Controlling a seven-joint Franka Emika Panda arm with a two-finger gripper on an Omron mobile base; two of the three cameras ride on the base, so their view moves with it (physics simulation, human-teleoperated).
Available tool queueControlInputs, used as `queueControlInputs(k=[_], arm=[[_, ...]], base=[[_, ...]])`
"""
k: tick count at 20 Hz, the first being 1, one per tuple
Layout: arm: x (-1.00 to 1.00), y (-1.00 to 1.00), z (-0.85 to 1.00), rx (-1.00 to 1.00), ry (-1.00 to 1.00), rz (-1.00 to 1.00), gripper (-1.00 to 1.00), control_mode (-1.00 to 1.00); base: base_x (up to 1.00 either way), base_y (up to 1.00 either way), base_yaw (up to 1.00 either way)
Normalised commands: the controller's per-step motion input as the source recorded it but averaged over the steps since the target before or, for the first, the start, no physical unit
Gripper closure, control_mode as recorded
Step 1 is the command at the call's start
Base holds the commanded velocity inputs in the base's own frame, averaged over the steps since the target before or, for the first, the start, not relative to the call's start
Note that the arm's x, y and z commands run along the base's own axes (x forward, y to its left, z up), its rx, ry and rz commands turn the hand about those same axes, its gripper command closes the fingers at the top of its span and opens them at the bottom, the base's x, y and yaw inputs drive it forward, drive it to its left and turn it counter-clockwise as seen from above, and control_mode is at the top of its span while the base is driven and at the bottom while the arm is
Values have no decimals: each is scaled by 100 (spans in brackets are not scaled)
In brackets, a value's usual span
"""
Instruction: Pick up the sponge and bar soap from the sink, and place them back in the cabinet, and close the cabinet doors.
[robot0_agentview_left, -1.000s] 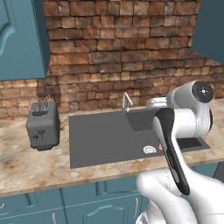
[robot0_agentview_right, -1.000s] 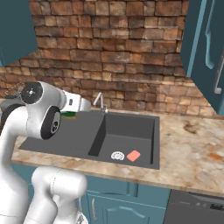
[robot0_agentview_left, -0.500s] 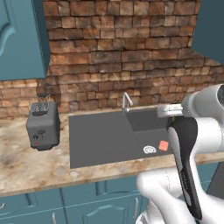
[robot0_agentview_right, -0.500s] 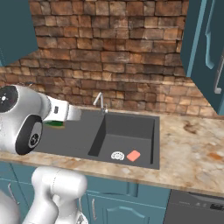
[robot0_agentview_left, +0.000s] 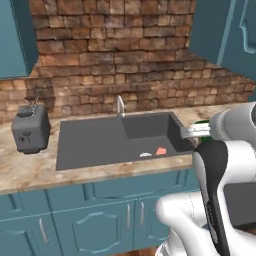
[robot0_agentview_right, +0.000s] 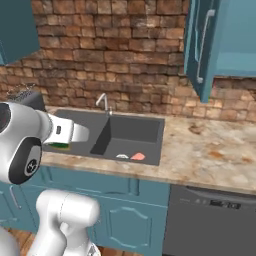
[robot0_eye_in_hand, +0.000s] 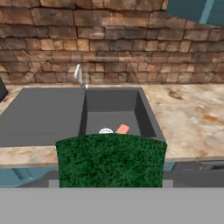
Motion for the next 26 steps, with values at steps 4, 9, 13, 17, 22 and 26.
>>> queueControlInputs(k=[4, 9, 13, 17, 22, 26], arm=[[0, 0, 0, 0, 0, 0, 100, 100], [0, 0, 0, 0, 0, 0, 100, 100], [0, 0, 0, 0, 0, 0, 100, 100], [0, 0, 0, 0, 0, 0, 100, 100], [0, 0, 0, 0, 0, 0, 100, 100], [0, 0, 0, 0, 0, 0, 100, 100]], base=[[-62, -77, 0], [-26, -82, 0], [-7, -85, 0], [0, -72, 0], [0, -61, 0], [18, -48, 0]])
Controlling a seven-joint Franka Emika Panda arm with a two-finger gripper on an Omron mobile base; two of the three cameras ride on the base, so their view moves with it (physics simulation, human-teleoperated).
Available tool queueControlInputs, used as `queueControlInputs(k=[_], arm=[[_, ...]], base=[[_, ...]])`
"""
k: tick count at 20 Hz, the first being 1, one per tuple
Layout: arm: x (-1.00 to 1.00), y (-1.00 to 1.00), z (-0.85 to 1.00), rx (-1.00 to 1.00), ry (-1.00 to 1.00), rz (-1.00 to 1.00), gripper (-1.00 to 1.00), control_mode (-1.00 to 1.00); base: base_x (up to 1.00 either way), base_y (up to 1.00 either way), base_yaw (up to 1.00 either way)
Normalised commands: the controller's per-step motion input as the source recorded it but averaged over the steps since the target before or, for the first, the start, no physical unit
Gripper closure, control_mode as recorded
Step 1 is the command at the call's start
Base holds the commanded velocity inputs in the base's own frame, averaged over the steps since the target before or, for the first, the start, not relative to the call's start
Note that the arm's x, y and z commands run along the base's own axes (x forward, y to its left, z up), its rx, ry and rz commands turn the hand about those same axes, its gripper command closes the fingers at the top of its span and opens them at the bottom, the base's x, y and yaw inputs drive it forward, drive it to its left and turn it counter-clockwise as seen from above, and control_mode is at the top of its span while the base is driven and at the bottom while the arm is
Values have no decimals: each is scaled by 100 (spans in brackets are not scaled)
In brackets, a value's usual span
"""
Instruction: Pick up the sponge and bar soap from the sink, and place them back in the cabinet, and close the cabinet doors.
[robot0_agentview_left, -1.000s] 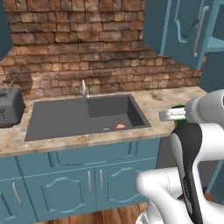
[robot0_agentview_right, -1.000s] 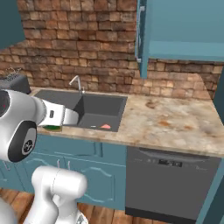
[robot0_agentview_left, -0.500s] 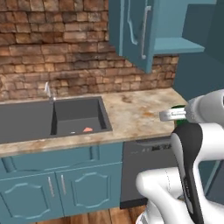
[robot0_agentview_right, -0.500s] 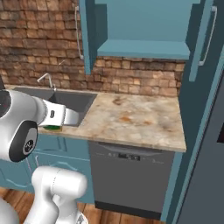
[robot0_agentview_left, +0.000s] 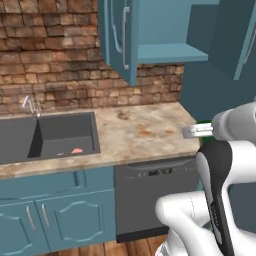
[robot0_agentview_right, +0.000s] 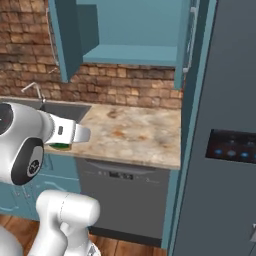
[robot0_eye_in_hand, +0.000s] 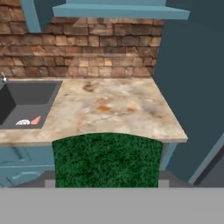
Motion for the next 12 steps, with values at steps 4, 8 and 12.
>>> queueControlInputs(k=[4, 8, 12], arm=[[0, 0, 0, 0, 0, 0, 100, 100], [0, 0, 0, 0, 0, 0, 100, 100], [0, 0, 0, 0, 0, 0, 100, 100]], base=[[25, -47, 0], [33, -41, 0], [48, -19, 0]])
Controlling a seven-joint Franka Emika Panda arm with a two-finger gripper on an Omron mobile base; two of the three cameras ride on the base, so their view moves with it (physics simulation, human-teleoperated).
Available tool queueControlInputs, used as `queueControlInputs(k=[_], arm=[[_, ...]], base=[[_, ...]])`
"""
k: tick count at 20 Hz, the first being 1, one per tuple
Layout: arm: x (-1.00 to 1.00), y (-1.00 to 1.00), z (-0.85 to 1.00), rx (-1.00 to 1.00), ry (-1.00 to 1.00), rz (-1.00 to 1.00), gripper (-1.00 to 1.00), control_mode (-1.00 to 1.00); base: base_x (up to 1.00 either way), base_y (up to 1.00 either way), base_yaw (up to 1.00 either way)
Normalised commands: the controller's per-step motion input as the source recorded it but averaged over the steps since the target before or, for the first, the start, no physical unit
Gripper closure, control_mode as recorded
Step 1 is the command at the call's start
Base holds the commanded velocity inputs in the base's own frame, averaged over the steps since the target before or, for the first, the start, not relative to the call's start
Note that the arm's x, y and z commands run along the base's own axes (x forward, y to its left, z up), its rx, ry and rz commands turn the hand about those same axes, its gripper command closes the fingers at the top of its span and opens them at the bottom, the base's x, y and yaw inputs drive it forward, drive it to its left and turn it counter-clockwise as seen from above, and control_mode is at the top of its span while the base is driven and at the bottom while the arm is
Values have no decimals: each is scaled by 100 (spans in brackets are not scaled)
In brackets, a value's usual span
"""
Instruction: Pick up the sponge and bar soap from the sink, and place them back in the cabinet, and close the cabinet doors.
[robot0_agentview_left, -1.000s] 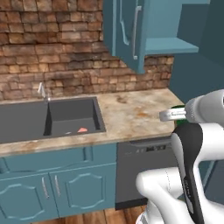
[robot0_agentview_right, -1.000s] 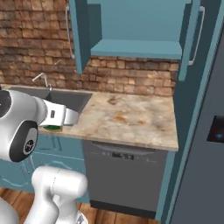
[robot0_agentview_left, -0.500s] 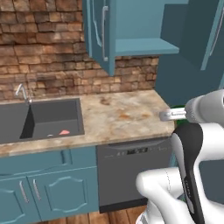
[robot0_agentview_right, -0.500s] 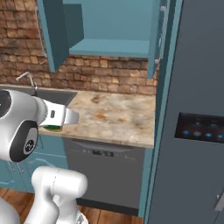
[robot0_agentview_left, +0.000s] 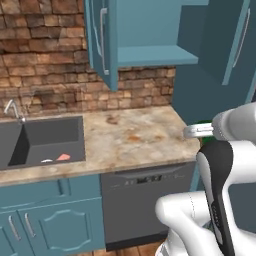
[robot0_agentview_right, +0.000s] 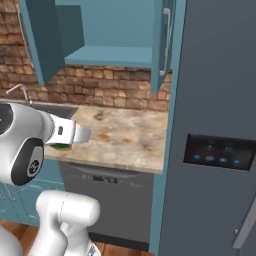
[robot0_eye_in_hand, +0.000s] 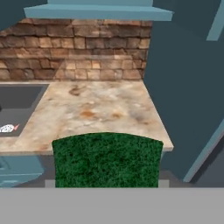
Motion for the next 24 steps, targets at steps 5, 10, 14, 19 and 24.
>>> queueControlInputs(k=[5, 10, 14, 19, 24], arm=[[0, 0, 0, 0, 0, 0, 100, 100], [0, 0, 0, 0, 0, 0, 100, 100], [0, 0, 0, 0, 0, 0, 100, 100], [21, -9, 17, 0, -14, 0, 100, -100], [0, -15, 21, 0, -33, 0, 100, -100]], base=[[60, -1, 0], [68, -2, 0], [57, -12, 0], [0, 0, 0], [0, 0, 0]])
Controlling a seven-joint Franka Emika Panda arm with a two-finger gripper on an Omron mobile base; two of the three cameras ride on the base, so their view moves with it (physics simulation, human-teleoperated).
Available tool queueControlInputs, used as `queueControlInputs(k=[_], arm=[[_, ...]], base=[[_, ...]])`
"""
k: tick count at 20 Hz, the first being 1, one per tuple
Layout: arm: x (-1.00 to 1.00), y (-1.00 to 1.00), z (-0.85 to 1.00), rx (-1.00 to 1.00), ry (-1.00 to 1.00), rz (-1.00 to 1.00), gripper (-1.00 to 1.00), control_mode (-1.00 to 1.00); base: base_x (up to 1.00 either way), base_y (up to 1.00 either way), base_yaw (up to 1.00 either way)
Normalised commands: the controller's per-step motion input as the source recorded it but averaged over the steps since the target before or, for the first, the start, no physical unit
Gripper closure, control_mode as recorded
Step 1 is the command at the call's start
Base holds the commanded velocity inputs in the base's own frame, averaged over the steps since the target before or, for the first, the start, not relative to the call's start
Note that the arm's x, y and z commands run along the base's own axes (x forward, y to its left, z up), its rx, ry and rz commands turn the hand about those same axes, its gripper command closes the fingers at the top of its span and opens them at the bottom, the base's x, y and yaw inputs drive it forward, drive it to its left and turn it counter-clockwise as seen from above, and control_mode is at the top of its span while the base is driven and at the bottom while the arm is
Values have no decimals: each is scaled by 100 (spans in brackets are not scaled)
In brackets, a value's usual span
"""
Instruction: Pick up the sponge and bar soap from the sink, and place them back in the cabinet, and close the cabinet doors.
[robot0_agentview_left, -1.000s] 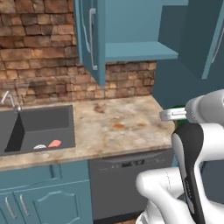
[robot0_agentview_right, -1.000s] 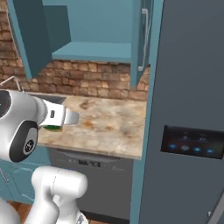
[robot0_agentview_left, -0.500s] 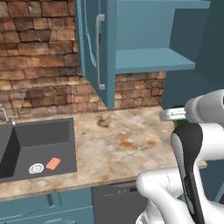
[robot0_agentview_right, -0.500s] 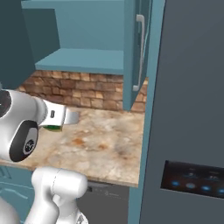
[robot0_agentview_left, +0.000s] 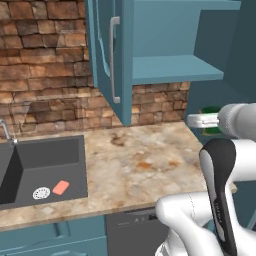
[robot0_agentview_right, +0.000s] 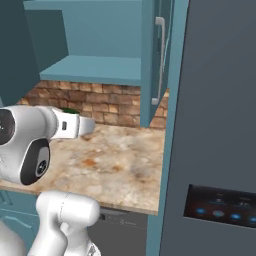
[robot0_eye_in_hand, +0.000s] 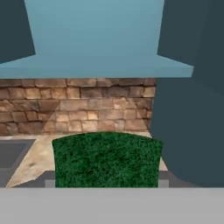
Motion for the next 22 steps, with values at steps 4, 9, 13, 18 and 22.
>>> queueControlInputs(k=[4, 9, 13, 18, 22], arm=[[2, -2, 21, 0, -32, 0, 100, -100], [19, 0, 22, 0, -24, 2, 100, -100], [41, 0, 41, 0, -6, 0, 100, -100], [50, 0, 39, 0, -1, 0, 100, -100], [55, 0, 44, 0, 0, 0, 100, -100]], base=[[0, 0, 0], [0, 0, 0], [0, 0, 0], [0, 0, 0], [0, 0, 0]])
